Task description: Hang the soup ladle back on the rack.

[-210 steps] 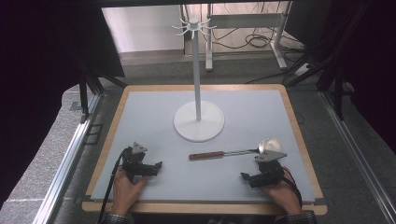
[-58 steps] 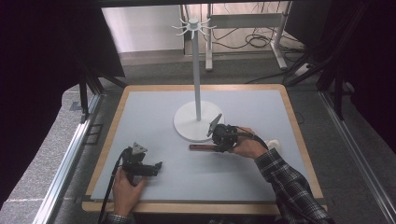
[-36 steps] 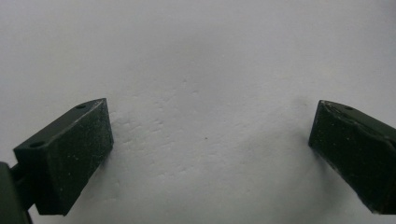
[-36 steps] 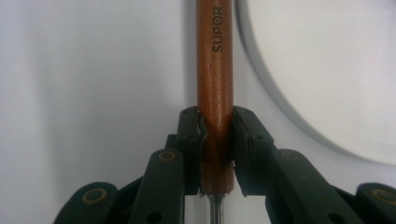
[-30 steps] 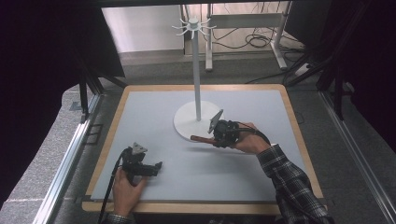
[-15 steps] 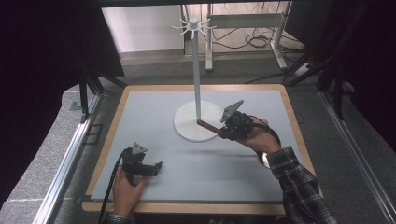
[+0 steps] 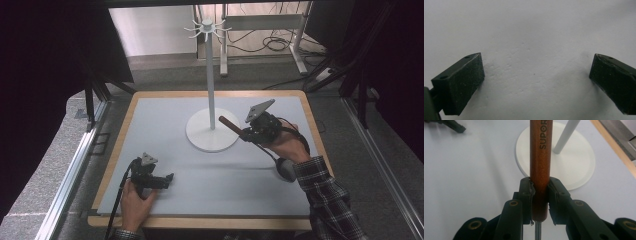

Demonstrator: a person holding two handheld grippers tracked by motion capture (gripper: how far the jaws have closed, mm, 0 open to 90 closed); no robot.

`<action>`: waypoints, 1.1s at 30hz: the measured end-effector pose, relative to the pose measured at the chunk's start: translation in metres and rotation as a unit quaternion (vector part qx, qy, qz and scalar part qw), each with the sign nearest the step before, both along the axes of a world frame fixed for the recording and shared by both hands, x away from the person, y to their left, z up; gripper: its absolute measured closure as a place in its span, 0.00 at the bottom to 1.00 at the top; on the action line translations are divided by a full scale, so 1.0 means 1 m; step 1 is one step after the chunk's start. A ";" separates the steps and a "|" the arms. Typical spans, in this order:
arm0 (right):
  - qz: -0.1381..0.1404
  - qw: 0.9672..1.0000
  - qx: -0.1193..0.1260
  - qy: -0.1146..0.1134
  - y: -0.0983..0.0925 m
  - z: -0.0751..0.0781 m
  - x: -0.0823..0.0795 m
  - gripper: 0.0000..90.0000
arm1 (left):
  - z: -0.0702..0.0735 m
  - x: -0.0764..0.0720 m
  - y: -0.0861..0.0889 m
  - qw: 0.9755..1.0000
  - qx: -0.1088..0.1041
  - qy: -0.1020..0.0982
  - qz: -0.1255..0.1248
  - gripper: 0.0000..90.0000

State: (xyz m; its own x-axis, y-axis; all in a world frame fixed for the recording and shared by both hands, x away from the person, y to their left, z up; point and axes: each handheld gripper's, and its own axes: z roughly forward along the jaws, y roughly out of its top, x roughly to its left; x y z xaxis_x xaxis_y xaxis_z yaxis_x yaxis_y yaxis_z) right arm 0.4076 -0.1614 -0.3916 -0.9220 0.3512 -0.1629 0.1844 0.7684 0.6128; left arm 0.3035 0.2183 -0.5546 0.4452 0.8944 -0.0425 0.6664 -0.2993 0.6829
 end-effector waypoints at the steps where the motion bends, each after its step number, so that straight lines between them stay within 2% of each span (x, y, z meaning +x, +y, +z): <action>1: -0.002 1.000 0.004 -0.002 -0.002 0.003 0.000 0.82 | 0.000 0.000 0.000 1.000 0.000 0.000 0.000 0.00; 5: -0.014 1.000 0.020 -0.007 -0.008 0.010 -0.001 0.82 | 0.000 0.000 0.000 1.000 -0.002 -0.001 0.002 0.00; 7: -0.019 0.999 0.038 -0.007 -0.013 0.014 -0.002 0.82 | 0.000 0.000 0.000 1.000 -0.002 -0.001 0.002 0.00; 10: -0.028 0.997 0.076 -0.013 -0.025 0.020 -0.003 0.83 | 0.000 0.000 0.000 1.000 -0.002 -0.001 0.002 0.00; 11: -0.028 0.997 0.076 -0.013 -0.025 0.020 -0.003 0.83 | 0.000 0.000 0.000 1.000 -0.002 -0.001 0.002 0.00; 13: -0.033 0.994 0.101 -0.019 -0.032 0.025 -0.006 0.83 | 0.000 0.000 0.000 1.000 -0.002 -0.001 0.002 0.00; 16: -0.036 0.992 0.115 -0.023 -0.036 0.028 -0.008 0.83 | 0.000 0.000 0.000 1.000 -0.002 -0.001 0.002 0.00; 18: -0.038 0.990 0.130 -0.028 -0.040 0.030 -0.010 0.83 | 0.000 0.000 0.000 1.000 -0.002 -0.001 0.002 0.00; 19: -0.040 0.988 0.143 -0.034 -0.043 0.033 -0.012 0.83 | 0.000 0.000 0.000 1.000 -0.002 -0.001 0.002 0.00; 20: -0.040 0.988 0.143 -0.034 -0.043 0.033 -0.012 0.83 | 0.000 0.000 0.000 1.000 -0.002 -0.001 0.002 0.00; 21: -0.043 0.986 0.158 -0.040 -0.046 0.035 -0.015 0.83 | 0.000 0.000 0.000 1.000 -0.002 -0.001 0.002 0.00; 23: -0.046 0.983 0.172 -0.046 -0.048 0.038 -0.017 0.83 | 0.000 0.000 0.000 1.000 -0.002 -0.001 0.002 0.00; 24: -0.046 0.983 0.172 -0.046 -0.048 0.038 -0.017 0.83 | 0.000 0.000 0.000 1.000 -0.002 -0.001 0.002 0.00; 25: -0.045 0.980 0.185 -0.054 -0.050 0.041 -0.020 0.83 | 0.000 0.000 0.000 1.000 -0.002 -0.001 0.002 0.00; 28: -0.047 0.976 0.202 -0.068 -0.052 0.045 -0.023 0.83 | 0.000 0.000 0.000 1.000 -0.002 -0.001 0.002 0.00; 30: -0.047 0.975 0.206 -0.074 -0.052 0.047 -0.024 0.83 | 0.000 0.000 0.000 1.000 -0.002 -0.001 0.002 0.00; 31: -0.049 0.971 0.219 -0.082 -0.052 0.050 -0.025 0.83 | 0.000 0.000 0.000 1.000 -0.002 0.000 0.001 0.00; 32: -0.050 0.969 0.225 -0.086 -0.052 0.051 -0.026 0.83 | 0.000 0.000 0.000 1.000 -0.002 0.000 0.001 0.00; 33: -0.050 0.969 0.225 -0.086 -0.052 0.051 -0.026 0.83 | 0.000 0.000 0.000 1.000 -0.002 0.000 0.002 0.00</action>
State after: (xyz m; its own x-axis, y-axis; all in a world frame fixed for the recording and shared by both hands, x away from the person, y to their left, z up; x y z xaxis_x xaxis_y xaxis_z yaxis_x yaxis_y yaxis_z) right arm 0.3813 -0.2138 -0.3402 -0.8524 0.5087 -0.1207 0.1092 0.3991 0.9104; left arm 0.3035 0.2180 -0.5546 0.4423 0.8956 -0.0467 0.6678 -0.2941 0.6838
